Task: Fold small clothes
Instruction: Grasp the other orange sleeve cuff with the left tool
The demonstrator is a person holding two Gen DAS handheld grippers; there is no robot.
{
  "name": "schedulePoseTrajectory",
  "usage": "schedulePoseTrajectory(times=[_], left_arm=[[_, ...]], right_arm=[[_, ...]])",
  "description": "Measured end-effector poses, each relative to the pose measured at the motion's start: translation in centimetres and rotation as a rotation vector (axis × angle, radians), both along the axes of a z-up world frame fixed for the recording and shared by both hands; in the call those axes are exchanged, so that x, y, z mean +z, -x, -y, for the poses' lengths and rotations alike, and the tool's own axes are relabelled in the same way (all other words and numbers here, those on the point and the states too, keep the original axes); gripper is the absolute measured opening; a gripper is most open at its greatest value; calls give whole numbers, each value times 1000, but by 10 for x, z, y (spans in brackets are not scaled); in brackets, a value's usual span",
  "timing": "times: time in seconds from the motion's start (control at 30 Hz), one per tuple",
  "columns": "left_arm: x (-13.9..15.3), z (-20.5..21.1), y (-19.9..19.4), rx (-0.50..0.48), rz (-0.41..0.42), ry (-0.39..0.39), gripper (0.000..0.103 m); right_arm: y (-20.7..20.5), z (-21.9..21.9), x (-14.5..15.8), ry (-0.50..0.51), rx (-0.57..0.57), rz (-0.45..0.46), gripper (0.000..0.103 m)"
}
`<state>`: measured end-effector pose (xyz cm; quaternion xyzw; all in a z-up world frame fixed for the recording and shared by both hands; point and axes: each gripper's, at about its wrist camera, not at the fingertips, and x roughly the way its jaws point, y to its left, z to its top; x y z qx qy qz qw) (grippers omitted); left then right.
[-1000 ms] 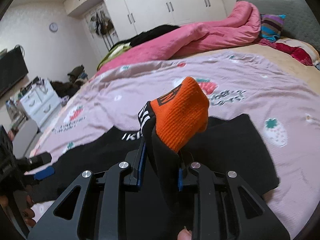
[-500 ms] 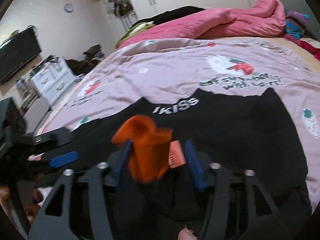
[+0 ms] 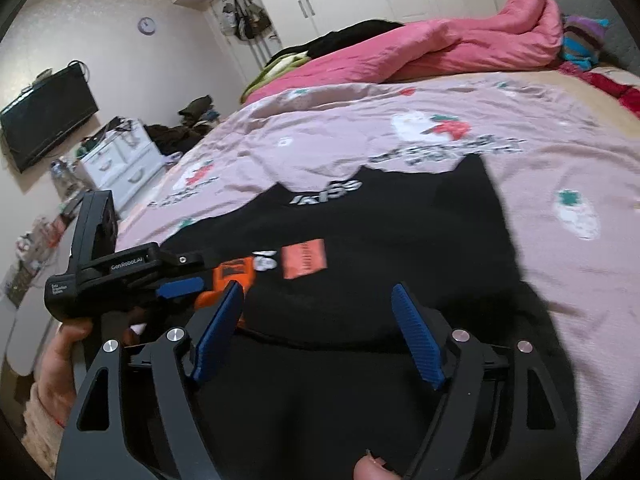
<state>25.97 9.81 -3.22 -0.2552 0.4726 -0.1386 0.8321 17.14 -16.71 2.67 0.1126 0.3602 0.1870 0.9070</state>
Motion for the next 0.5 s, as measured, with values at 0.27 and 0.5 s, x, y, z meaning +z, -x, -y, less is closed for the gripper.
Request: schedulePoseTrajectory(times=[0.27,0.5], left_arm=[[-9,35,-4,-41,26,-96,15],[39,30,14,-48,187,-97,8]], right_arm=[[6,51,1,-35,-104,27,76],[6,84,-6,-37,-188,9,76]])
